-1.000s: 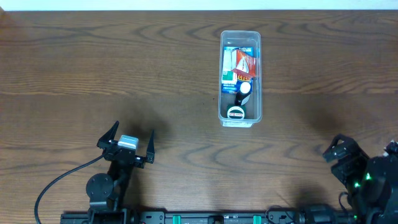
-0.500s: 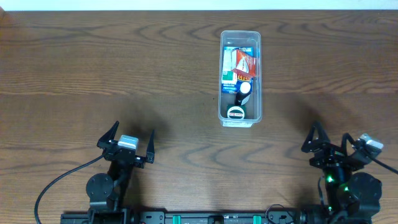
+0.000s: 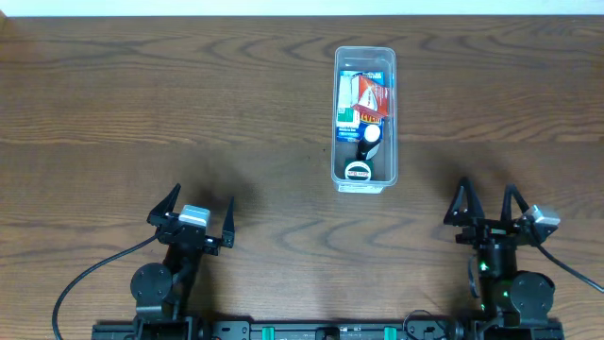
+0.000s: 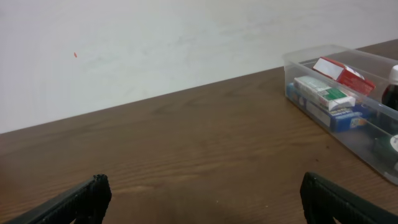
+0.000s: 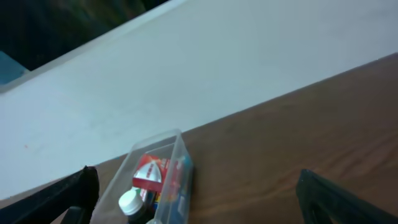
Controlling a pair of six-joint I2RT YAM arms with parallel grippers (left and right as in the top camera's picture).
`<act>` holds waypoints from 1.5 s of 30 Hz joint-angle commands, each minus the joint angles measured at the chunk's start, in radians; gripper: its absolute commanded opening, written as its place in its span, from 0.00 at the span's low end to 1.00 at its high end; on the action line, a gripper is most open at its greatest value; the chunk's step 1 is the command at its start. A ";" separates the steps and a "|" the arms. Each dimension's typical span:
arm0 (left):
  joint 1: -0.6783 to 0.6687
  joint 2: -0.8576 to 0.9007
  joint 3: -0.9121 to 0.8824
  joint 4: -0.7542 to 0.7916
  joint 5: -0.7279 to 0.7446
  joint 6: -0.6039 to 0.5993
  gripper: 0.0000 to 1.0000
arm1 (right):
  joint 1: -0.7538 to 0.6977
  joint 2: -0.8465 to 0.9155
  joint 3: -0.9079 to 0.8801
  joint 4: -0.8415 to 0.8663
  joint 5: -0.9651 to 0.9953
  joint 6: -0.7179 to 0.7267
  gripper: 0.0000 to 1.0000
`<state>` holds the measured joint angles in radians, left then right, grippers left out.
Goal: Pack container
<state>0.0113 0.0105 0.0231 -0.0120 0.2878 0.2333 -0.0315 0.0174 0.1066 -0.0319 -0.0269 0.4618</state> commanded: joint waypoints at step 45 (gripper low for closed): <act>0.005 -0.006 -0.019 -0.033 0.007 0.006 0.98 | -0.008 -0.012 -0.101 -0.041 -0.007 -0.269 0.99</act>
<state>0.0116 0.0101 0.0231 -0.0120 0.2878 0.2333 -0.0315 0.0116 0.0071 -0.0692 -0.0280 0.2146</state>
